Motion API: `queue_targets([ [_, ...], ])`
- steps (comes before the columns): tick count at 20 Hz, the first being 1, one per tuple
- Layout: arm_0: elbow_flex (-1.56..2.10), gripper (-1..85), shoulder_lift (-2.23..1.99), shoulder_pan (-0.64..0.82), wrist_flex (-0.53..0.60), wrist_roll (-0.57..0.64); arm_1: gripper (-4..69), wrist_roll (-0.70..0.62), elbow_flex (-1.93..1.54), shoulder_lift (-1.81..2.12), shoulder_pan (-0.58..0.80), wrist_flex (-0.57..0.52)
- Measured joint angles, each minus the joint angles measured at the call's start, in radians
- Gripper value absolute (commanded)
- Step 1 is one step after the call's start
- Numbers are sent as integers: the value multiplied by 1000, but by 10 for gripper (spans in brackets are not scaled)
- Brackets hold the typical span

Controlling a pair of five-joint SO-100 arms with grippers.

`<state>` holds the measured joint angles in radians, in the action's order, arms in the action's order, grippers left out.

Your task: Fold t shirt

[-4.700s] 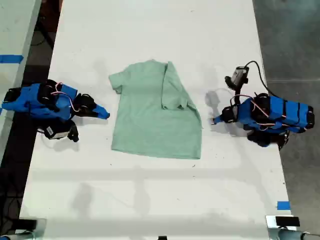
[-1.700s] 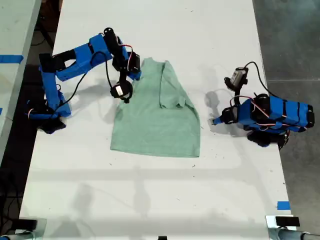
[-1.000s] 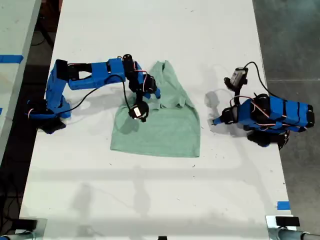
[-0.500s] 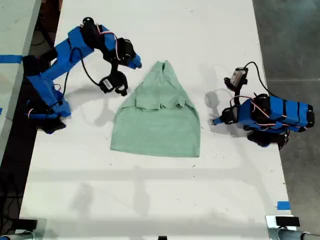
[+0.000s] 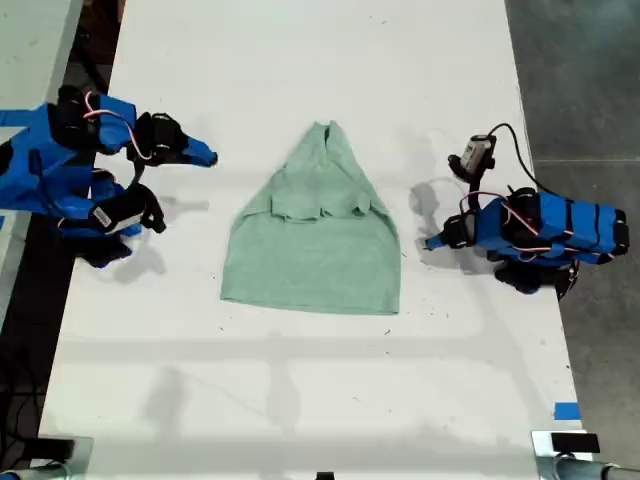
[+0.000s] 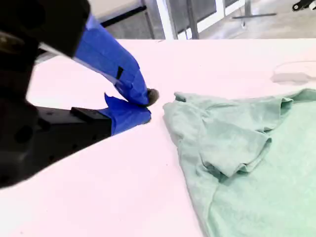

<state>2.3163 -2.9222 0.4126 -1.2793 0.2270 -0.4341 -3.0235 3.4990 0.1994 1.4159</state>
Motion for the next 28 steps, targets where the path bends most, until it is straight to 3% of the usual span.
queue_targets([
  [4,448,-2,-360,-120,138,-38,8,0,0,0,0,0],
  [8,788,-2,-635,-83,130,-48,8,0,0,0,0,0],
  [28,808,-2,-670,-77,130,-48,8,8,0,0,0,0],
])
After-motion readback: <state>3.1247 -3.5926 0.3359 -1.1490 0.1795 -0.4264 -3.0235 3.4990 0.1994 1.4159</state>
